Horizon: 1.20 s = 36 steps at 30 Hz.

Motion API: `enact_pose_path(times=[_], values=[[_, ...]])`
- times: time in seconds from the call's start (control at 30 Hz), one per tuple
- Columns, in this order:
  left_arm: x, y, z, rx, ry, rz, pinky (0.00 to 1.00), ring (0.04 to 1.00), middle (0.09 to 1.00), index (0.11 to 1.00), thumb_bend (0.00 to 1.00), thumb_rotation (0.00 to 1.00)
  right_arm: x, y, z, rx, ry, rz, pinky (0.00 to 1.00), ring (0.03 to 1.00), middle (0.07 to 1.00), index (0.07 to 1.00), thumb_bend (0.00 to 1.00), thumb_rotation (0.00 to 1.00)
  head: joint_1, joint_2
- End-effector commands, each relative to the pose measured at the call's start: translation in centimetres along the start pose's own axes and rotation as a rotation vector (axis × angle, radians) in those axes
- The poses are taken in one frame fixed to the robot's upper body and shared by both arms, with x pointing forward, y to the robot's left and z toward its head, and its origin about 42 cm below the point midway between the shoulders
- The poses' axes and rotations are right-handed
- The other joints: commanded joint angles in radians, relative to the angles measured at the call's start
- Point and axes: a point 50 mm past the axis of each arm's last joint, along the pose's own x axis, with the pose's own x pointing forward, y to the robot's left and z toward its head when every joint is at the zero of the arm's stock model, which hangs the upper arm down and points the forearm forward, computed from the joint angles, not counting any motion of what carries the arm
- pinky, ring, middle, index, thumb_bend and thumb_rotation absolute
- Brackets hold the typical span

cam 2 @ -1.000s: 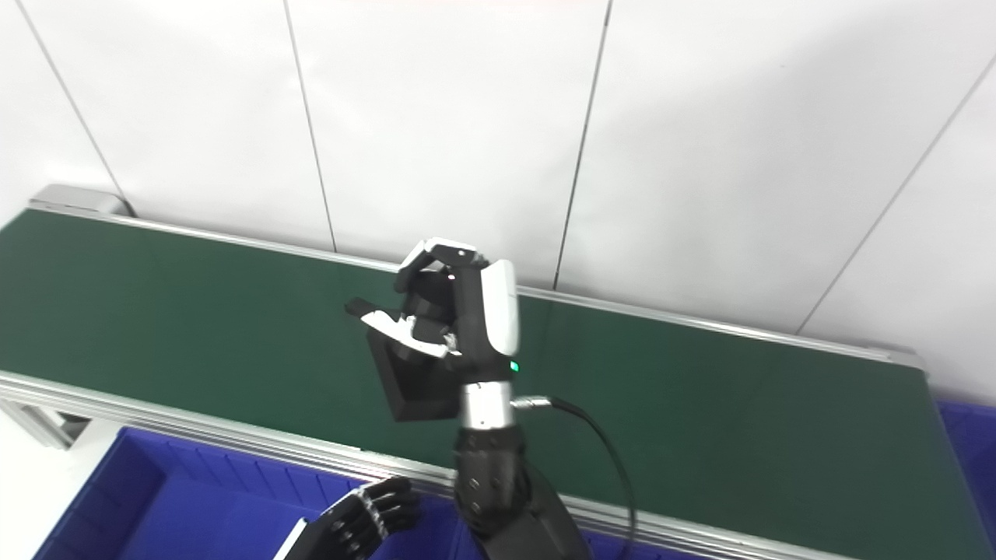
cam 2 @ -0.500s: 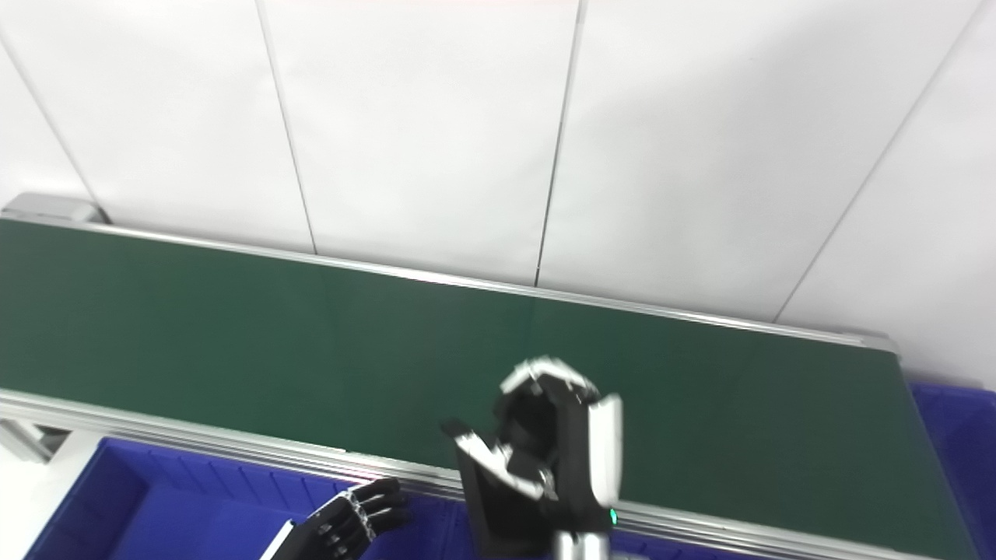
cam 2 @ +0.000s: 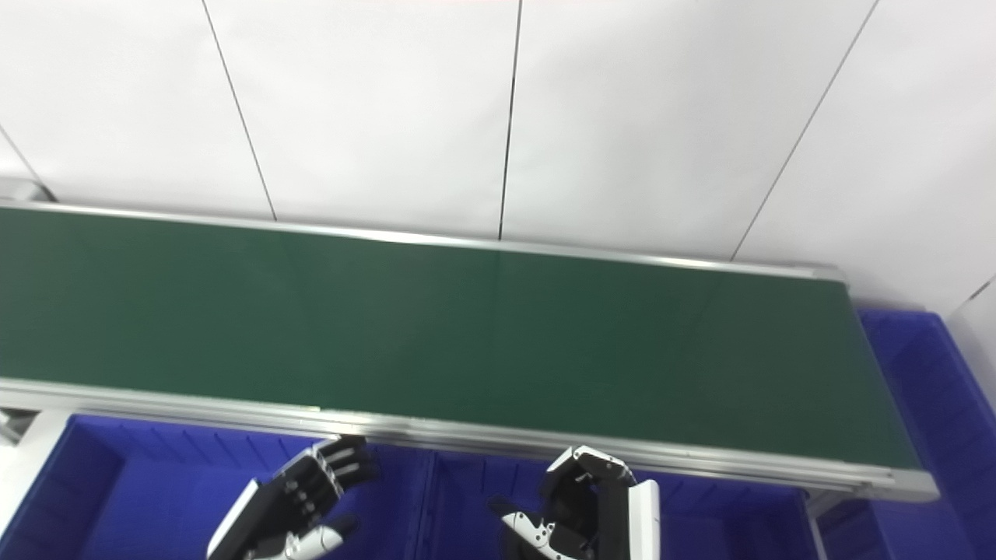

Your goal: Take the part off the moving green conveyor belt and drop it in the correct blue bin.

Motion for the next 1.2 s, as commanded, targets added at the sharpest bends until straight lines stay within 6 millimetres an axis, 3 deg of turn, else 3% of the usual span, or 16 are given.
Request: enact_pose_path(times=[0.0,0.17,0.37,0.47,0.5,0.6,0.67,0.7,0.73,0.77,0.83,0.93,1.07,1.17], values=[[-0.1,0.4,1.2,0.002,-0.031,0.005,0.85,0.725,0.745,0.766,0.52,0.00,0.0,-0.6,0.1,0.030,-0.018,-0.055,0.08,0.108,0.126,0.119,0.56,0.00,-0.001,0.002],[-0.3,1.0,1.7,0.002,-0.032,0.012,0.85,0.720,0.736,0.760,0.52,0.00,-0.8,-1.5,-1.1,0.010,0.047,-0.091,0.08,0.108,0.130,0.128,0.55,0.00,-0.010,0.022],[-0.2,1.4,2.1,0.001,-0.035,0.006,0.84,0.710,0.728,0.751,0.53,0.00,-1.1,-1.3,-2.0,0.021,0.121,-0.140,0.08,0.111,0.137,0.132,0.58,0.00,0.001,0.035],[-0.2,1.6,2.2,0.002,-0.035,0.010,0.83,0.705,0.723,0.749,0.55,0.00,-1.0,-1.1,-2.1,0.034,0.153,-0.121,0.16,0.192,0.244,0.238,0.60,0.00,0.005,0.037],[-0.2,1.6,2.2,0.001,-0.034,0.010,0.82,0.702,0.722,0.748,0.55,0.00,-1.0,-1.0,-2.0,0.033,0.154,-0.112,0.24,0.276,0.399,0.331,0.57,0.00,0.005,0.037],[-0.2,1.7,2.3,0.004,-0.039,0.011,0.81,0.697,0.721,0.748,0.56,0.00,-0.9,-1.2,-1.6,0.031,0.170,-0.069,0.46,0.507,0.487,0.470,0.53,0.00,0.005,0.045],[-0.2,1.7,2.3,0.004,-0.038,0.011,0.82,0.696,0.720,0.748,0.56,0.00,-0.9,-1.3,-1.3,0.034,0.174,-0.064,0.50,0.550,0.495,0.480,0.53,0.00,0.002,0.044],[-0.2,1.7,2.3,0.003,-0.037,0.012,0.82,0.695,0.720,0.748,0.56,0.00,-0.9,-1.3,-1.2,0.034,0.175,-0.064,0.54,0.615,0.634,0.490,0.52,0.08,0.002,0.044],[-0.2,1.7,2.3,0.004,-0.036,0.011,0.82,0.695,0.720,0.748,0.56,0.00,-0.9,-1.3,-1.1,0.035,0.176,-0.063,0.56,0.638,0.681,0.493,0.52,0.11,0.001,0.043],[-0.1,1.7,2.3,0.004,-0.035,0.010,0.82,0.695,0.720,0.748,0.55,0.00,-0.9,-1.3,-1.0,0.037,0.177,-0.063,0.59,0.681,0.743,0.673,0.63,0.14,0.001,0.043],[0.0,1.6,2.2,0.003,-0.035,0.007,0.82,0.697,0.718,0.747,0.55,0.00,-0.8,-1.3,-0.7,0.035,0.173,-0.060,0.63,0.732,0.804,0.792,0.70,0.17,0.004,0.042],[0.1,1.5,2.0,-0.006,-0.028,0.002,0.81,0.702,0.720,0.746,0.57,0.00,-0.7,-1.3,-0.3,0.034,0.171,-0.044,0.68,0.791,0.856,0.853,0.72,0.21,0.004,0.042],[0.1,1.4,2.2,-0.001,-0.028,0.002,0.81,0.702,0.722,0.748,0.57,0.00,-0.7,-1.4,-0.1,0.052,0.179,-0.012,0.77,0.862,0.904,0.902,0.69,0.19,0.008,0.042],[0.1,1.3,2.2,0.004,-0.026,0.002,0.81,0.703,0.723,0.749,0.57,0.00,-0.8,-1.5,-0.1,0.047,0.201,0.025,0.86,0.921,0.962,0.955,0.74,0.34,0.010,0.043]])
